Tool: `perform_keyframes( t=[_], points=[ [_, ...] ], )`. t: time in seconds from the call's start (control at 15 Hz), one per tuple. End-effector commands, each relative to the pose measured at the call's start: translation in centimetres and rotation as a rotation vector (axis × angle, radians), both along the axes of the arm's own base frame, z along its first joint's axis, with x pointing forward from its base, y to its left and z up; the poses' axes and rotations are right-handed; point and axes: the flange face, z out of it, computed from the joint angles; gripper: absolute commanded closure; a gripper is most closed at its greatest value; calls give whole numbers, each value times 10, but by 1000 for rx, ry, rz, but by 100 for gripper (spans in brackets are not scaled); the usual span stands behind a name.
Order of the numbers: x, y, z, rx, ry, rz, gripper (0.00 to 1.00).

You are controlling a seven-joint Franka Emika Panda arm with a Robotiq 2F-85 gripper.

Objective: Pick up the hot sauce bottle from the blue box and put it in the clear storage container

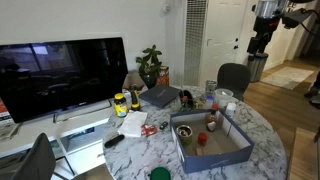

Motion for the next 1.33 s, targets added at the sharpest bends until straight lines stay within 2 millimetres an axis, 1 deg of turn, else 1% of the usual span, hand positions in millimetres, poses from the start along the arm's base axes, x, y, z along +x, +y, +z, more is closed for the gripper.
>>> perform_keyframes(
  t=[0.0,0.73,0.8,0.87,0.93,1.0,1.07,1.2,1.27],
  points=[
    [0,0,1,0,1,0,0],
    [0,0,1,0,1,0,0],
    [5,3,-8,-2,12,-1,0],
    [12,9,-25,26,30,-5,0],
    [15,15,-38,60,38,3,0],
    [18,19,-54,42,45,-17,0],
    [20,24,-69,61,67,-10,0],
    [27,39,-101,78,107,30,0],
    [30,52,-120,101,144,102,0]
  ],
)
